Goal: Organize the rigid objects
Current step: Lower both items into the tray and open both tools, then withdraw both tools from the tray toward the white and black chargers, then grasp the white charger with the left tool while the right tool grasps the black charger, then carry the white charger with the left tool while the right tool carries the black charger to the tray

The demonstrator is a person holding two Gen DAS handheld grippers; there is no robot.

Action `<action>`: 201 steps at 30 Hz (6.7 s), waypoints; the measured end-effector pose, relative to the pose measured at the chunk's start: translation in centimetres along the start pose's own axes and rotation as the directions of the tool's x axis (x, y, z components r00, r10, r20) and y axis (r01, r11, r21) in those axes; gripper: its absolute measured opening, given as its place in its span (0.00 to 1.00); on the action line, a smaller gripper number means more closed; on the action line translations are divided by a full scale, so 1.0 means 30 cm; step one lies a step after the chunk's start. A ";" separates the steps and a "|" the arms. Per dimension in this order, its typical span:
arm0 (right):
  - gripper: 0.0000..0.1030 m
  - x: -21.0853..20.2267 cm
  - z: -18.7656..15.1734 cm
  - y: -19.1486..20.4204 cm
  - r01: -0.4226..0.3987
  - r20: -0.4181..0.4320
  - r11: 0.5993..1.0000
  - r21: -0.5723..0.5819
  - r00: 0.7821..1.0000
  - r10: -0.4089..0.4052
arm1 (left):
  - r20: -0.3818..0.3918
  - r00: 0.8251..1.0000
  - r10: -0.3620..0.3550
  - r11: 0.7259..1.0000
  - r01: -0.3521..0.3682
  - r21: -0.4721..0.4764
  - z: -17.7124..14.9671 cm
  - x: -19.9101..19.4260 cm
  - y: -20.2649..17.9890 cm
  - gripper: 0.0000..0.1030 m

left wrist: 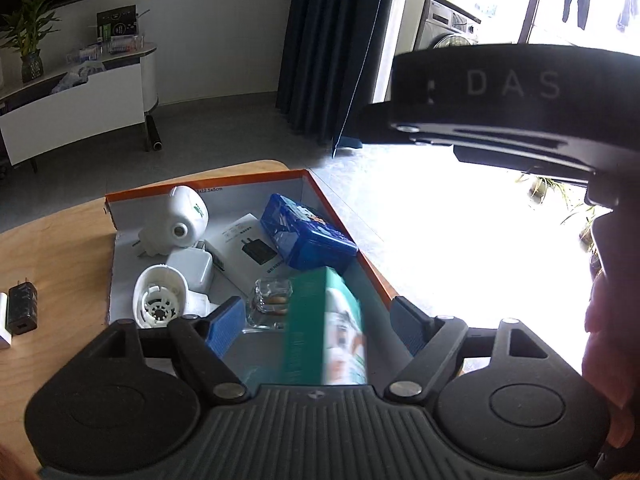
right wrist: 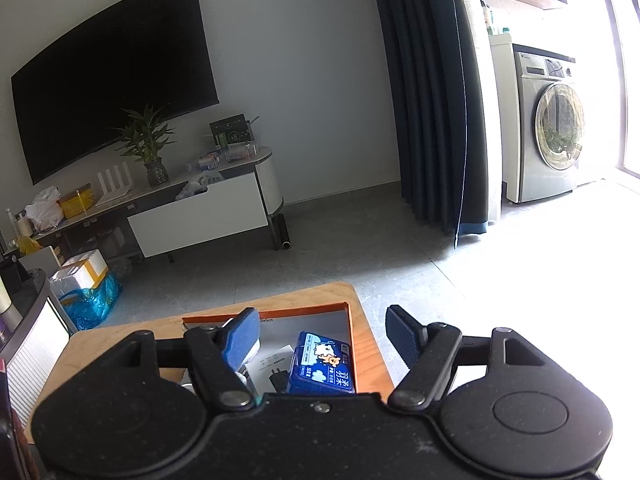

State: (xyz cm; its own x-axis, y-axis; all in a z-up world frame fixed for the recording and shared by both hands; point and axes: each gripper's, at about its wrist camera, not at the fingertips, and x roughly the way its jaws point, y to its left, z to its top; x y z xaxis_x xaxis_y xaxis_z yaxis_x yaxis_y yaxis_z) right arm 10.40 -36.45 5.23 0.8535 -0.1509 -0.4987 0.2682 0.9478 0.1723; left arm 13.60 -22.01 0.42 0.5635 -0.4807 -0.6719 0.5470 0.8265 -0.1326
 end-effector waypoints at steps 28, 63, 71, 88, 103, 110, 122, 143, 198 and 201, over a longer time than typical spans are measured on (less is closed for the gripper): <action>0.85 0.035 -0.140 0.352 -0.143 -0.126 0.987 -0.067 0.983 0.133 | -0.022 0.943 0.332 0.914 -0.327 -0.240 -0.142 -0.267 0.459 0.85; 0.85 0.201 -0.241 0.592 -0.285 -0.238 0.948 -0.144 0.940 0.246 | -0.107 0.900 0.423 0.854 -0.436 -0.285 -0.126 -0.035 0.872 0.85; 0.85 0.268 -0.242 0.628 -0.287 -0.266 0.948 -0.140 0.933 0.244 | -0.056 0.915 0.400 0.886 -0.402 -0.229 -0.119 -0.014 0.858 0.50; 0.83 0.598 -0.272 0.887 -0.301 -0.436 0.930 -0.212 0.881 0.186 | -0.056 0.906 0.419 0.859 -0.416 -0.299 -0.175 -0.165 0.924 0.40; 0.42 0.614 -0.313 0.931 -0.266 -0.374 0.923 -0.277 0.915 0.152 | -0.056 0.898 0.437 0.843 -0.431 -0.322 -0.190 -0.195 0.916 0.40; 0.42 0.450 -0.276 0.898 -0.305 -0.326 0.920 -0.248 0.920 0.217 | -0.036 0.895 0.445 0.837 -0.430 -0.339 -0.205 -0.271 0.854 0.40; 0.42 0.190 -0.299 0.836 -0.336 -0.283 0.919 -0.205 0.920 0.273 | -0.017 0.888 0.459 0.829 -0.435 -0.352 -0.243 -0.407 0.733 0.40; 0.42 -0.049 -0.310 0.727 -0.337 -0.213 0.924 -0.183 0.931 0.297 | 0.041 0.890 0.454 0.841 -0.412 -0.351 -0.283 -0.509 0.590 0.40; 0.42 -0.173 -0.282 0.534 -0.295 -0.126 0.950 -0.107 0.951 0.281 | 0.101 0.912 0.398 0.892 -0.360 -0.273 -0.282 -0.521 0.427 0.40; 0.42 -0.176 -0.277 0.517 -0.286 -0.119 0.953 -0.103 0.954 0.273 | 0.105 0.916 0.388 0.899 -0.351 -0.262 -0.275 -0.512 0.413 0.40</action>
State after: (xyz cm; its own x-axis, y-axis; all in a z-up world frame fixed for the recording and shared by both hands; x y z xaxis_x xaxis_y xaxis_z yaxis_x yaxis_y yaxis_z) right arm 6.35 -18.61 3.48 0.8346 0.1487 -0.5303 -0.0344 0.9751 0.2192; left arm 6.62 -1.96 3.09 0.7931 -0.1503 -0.5903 0.1318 0.9885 -0.0747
